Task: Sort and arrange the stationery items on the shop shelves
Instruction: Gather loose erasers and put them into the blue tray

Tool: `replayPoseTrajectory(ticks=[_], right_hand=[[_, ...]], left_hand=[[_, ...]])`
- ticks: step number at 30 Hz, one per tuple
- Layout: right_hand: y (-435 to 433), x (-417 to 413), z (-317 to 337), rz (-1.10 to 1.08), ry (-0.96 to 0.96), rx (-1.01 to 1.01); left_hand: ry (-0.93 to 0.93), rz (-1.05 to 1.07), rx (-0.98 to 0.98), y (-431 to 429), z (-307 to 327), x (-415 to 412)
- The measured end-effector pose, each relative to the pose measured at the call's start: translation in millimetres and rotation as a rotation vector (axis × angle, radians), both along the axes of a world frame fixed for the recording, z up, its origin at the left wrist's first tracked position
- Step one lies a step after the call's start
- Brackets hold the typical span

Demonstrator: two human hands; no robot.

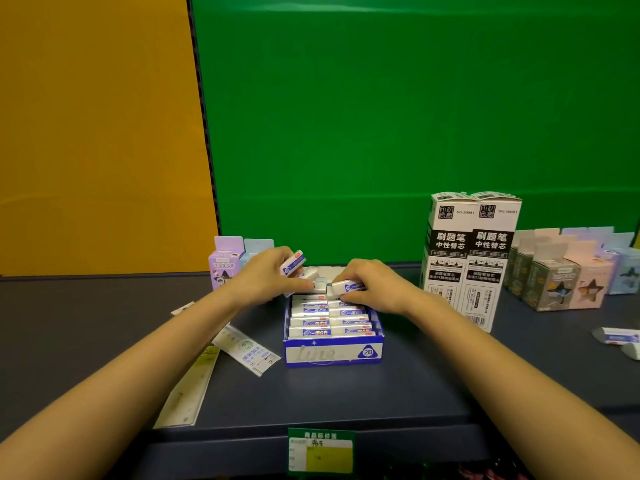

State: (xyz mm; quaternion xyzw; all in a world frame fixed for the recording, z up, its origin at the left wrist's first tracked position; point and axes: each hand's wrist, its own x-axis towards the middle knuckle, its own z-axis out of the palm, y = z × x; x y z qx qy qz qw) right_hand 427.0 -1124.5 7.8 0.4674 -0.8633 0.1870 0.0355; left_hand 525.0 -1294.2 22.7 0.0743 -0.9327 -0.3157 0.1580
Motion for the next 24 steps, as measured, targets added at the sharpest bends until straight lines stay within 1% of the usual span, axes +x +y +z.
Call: replayPoseTrajectory(ticks=[6, 10, 12, 16, 21, 24], right_hand=[[4.4, 0.5, 1.4, -0.04, -0.002, -0.04], [7.9, -0.3, 0.1, -0.051, -0.024, -0.069], [8.6, -1.4, -1.6, -0.055, -0.025, -0.076], [8.4, -3.9, -5.1, -0.056, -0.015, -0.089], [7.8, -5.4, -6.4, -0.05, -0.026, -0.103], [8.1, -5.3, -6.2, -0.046, -0.021, -0.099]], left_hand=[[0.007, -0.076, -0.253, 2.4, 1.7, -14.7], [-0.031, -0.07, -0.476, 1.7, -4.6, -23.4], [-0.05, -0.079, -0.551, 0.9, -8.3, -25.6], [-0.06, -0.111, -0.62, -0.6, -10.5, -27.9], [-0.061, -0.181, -0.573, -1.9, -12.3, -27.2], [-0.09, -0.213, -0.649, -1.5, -11.5, -27.5]])
